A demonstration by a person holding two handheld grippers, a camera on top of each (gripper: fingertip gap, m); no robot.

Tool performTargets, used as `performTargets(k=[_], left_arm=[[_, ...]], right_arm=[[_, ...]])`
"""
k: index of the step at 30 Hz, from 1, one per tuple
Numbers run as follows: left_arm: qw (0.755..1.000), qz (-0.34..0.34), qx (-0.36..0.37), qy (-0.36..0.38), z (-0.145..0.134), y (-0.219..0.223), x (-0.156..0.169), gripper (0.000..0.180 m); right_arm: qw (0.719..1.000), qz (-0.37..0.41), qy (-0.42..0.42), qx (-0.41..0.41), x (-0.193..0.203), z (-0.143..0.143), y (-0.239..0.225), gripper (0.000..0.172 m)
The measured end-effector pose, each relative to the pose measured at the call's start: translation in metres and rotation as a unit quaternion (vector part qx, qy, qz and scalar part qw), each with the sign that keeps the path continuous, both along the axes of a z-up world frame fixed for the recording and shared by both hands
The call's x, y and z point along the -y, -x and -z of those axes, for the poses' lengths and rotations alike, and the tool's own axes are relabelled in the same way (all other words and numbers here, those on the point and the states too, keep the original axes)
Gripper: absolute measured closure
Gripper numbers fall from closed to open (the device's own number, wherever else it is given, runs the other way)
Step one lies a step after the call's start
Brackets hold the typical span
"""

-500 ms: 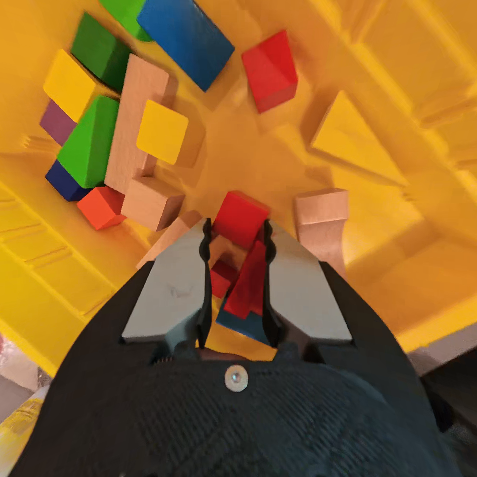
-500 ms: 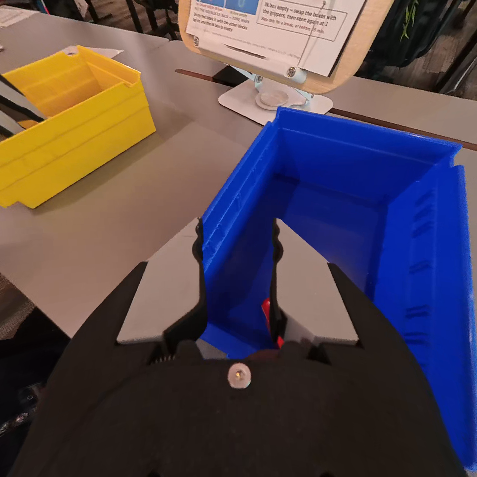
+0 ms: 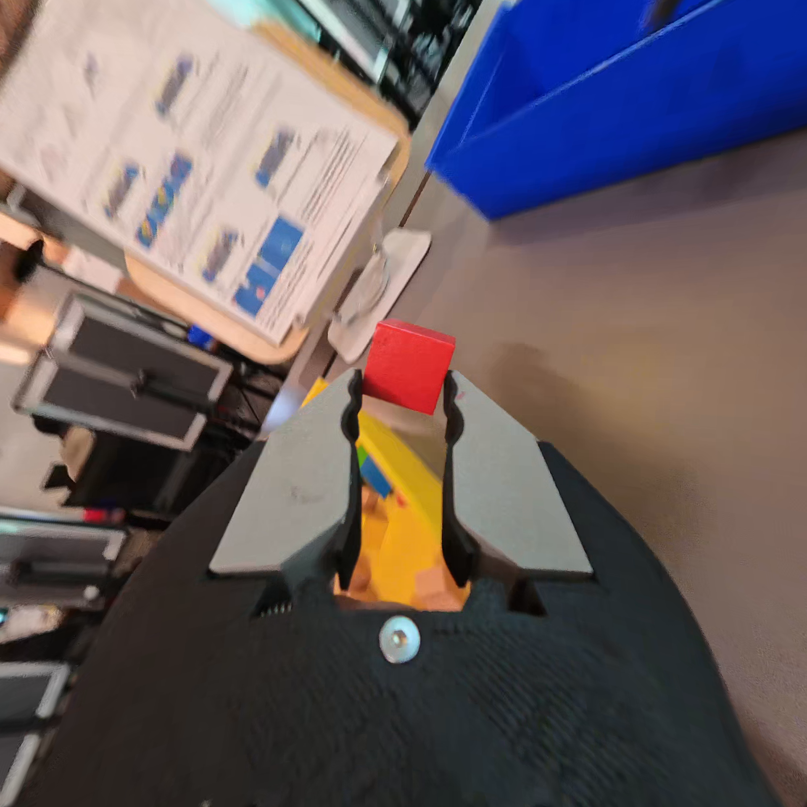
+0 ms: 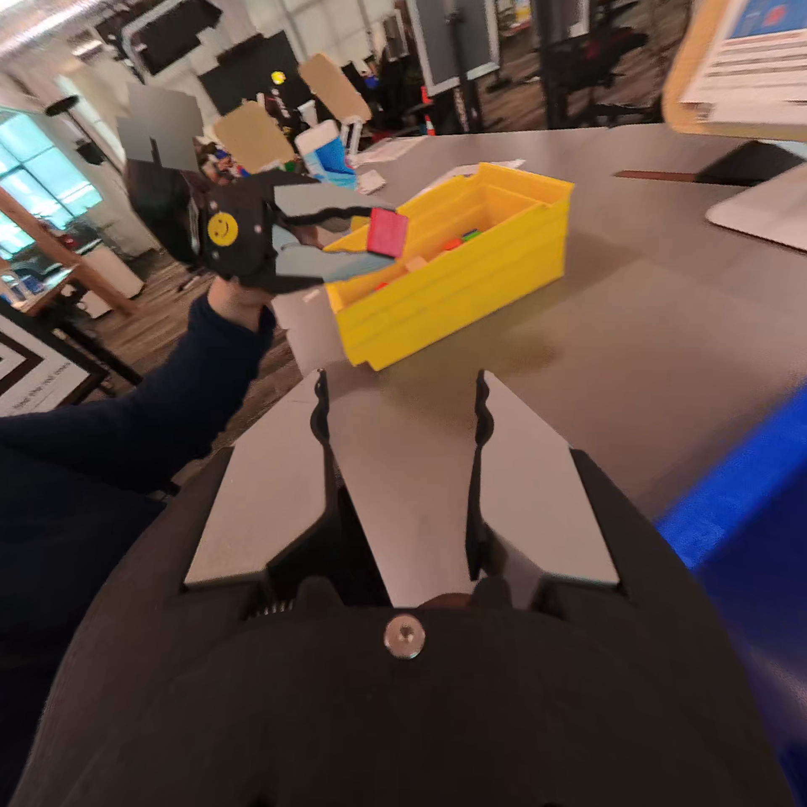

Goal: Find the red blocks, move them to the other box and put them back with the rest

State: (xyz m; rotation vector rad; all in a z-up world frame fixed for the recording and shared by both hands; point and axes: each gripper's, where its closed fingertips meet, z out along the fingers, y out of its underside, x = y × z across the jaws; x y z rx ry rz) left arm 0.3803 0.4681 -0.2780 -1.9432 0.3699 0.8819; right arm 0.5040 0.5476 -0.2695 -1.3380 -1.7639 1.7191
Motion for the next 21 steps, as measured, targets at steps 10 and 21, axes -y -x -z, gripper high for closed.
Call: performTargets(k=[10,21], left_arm=[[0.993,0.074,-0.091,-0.014,0.003,-0.103,-0.063,0.146],[0.982,0.037,0.161,-0.086,-0.019,-0.045,0.003,0.146]], right_arm=[[0.999,-0.021,0.019,0.017,0.04,0.017,0.022,0.126],[0.966,0.217,-0.14,-0.022,-0.108,-0.004,0.003,0.141]])
